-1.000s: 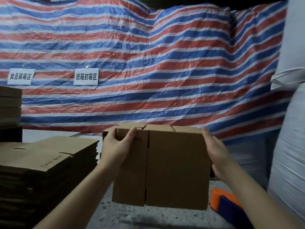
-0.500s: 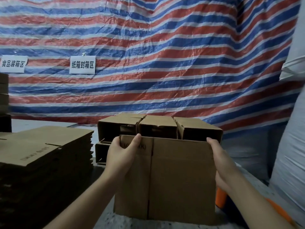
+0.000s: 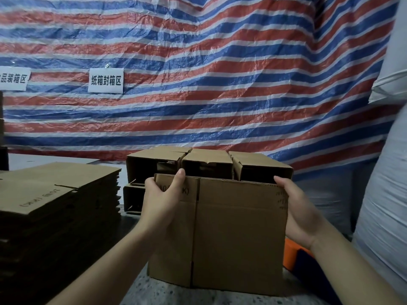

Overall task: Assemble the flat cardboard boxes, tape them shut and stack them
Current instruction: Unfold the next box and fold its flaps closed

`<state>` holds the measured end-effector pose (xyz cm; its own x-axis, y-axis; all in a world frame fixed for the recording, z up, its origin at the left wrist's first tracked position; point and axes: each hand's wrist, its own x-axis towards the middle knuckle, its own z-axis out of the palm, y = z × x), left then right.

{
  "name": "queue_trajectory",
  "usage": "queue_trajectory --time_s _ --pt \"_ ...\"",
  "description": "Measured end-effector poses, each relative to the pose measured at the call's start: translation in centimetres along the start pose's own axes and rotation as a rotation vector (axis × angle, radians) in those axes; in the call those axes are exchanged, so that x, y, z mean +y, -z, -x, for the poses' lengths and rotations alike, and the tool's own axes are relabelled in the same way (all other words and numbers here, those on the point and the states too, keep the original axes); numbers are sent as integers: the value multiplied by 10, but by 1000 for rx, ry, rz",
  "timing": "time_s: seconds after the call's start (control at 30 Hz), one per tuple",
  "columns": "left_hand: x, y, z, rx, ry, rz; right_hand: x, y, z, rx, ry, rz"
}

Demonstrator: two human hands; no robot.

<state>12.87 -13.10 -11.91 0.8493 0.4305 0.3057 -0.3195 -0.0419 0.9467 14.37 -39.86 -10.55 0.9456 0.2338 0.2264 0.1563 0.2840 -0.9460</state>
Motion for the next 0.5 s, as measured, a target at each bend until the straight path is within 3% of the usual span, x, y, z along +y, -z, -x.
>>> queue_trajectory --time_s 0.33,0.5 --pt "4 -2 3 4 20 5 -1 -1 1 -1 -25 -13" --pt "15 3 1 -74 0 35 -4 -12 0 98 68 29"
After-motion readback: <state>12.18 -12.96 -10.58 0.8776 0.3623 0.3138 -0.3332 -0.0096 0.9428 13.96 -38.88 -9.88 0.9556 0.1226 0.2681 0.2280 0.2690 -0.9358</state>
